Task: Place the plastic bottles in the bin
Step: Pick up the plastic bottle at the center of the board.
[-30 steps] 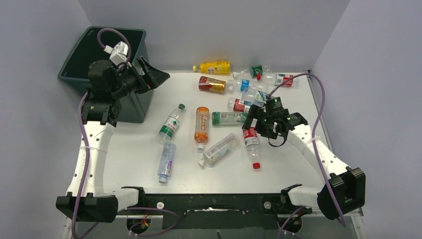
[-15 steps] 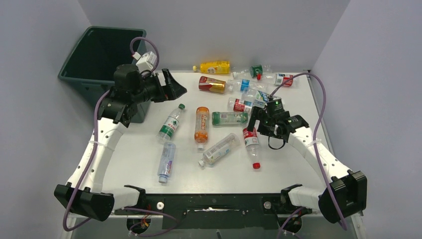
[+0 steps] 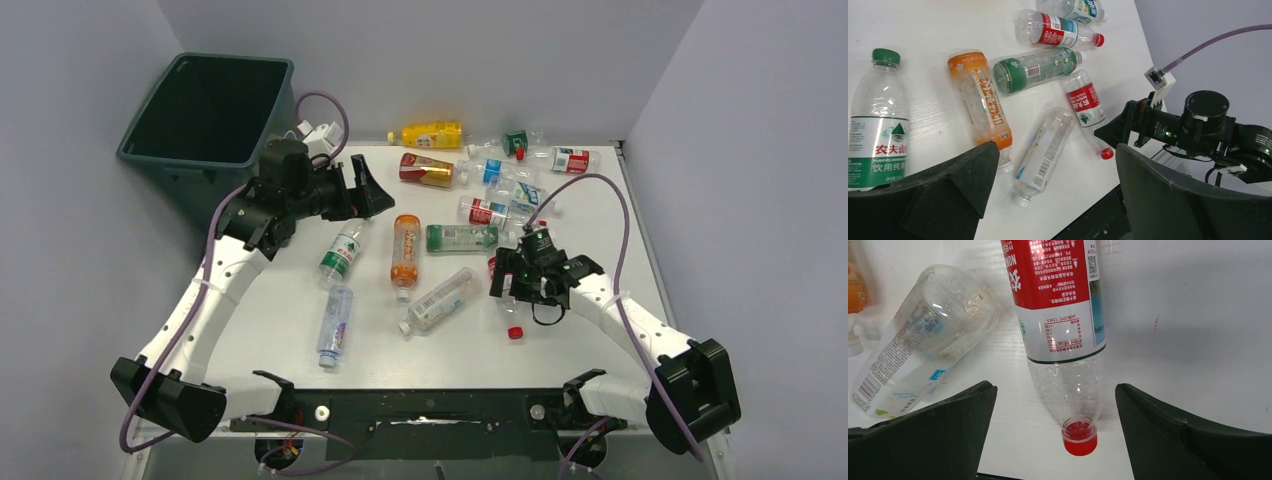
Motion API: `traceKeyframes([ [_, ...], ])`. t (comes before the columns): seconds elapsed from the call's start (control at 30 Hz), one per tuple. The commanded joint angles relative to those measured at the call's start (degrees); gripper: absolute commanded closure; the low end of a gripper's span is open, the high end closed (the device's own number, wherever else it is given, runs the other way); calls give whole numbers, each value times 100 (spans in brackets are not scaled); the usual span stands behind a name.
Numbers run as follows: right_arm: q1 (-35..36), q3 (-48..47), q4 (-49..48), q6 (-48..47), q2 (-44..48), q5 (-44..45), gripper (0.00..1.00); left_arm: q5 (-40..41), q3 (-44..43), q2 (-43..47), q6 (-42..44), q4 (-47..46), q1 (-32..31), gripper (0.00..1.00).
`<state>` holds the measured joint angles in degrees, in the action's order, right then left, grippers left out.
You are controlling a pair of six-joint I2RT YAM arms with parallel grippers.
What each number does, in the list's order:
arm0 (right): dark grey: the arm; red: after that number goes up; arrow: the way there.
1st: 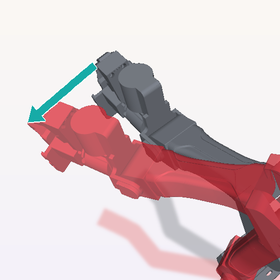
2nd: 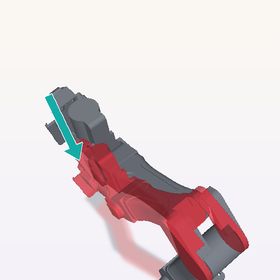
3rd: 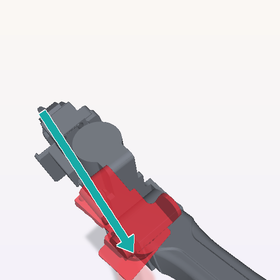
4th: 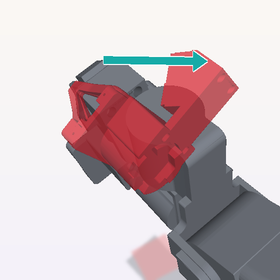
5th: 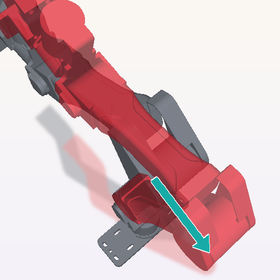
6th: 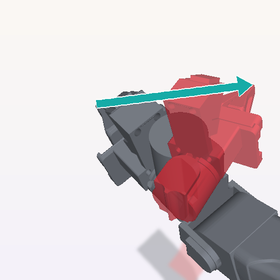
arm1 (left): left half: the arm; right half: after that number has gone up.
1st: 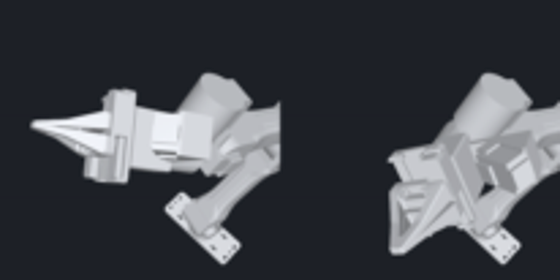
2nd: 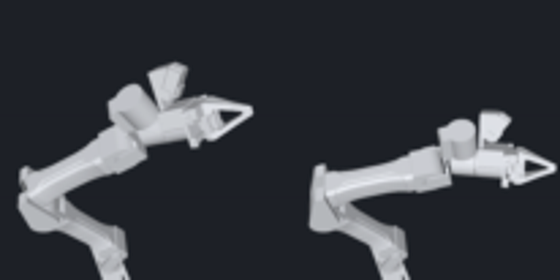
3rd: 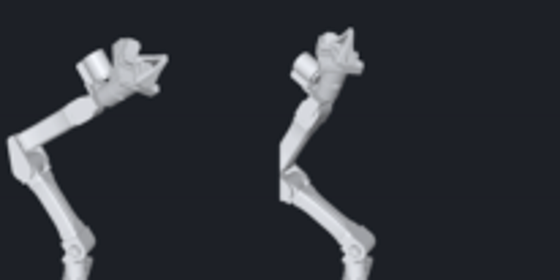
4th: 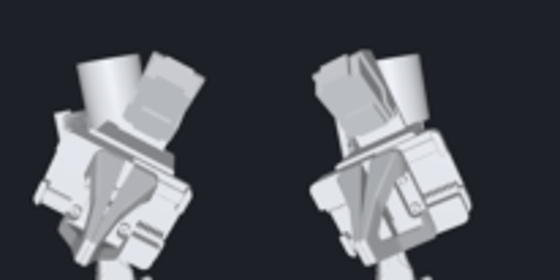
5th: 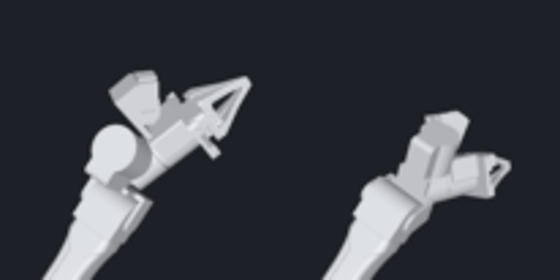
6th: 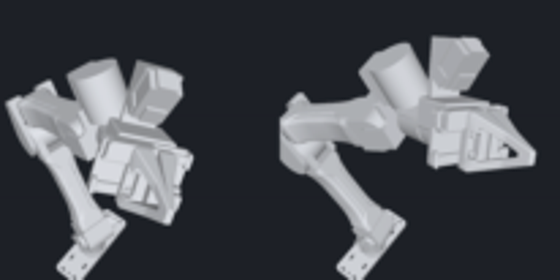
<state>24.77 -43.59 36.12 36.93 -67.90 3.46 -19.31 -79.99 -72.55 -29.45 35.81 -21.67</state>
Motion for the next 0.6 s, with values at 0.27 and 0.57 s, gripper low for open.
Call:
traceKeyframes([
  [0.27,72,244,-550,-102,-629,17,14,657,982,371,-1063,-1331,-1131,12],
  [0.57,96,435,-802,124,-576,-72,41,900,1467,503,-1497,-1532,-1637,12],
])
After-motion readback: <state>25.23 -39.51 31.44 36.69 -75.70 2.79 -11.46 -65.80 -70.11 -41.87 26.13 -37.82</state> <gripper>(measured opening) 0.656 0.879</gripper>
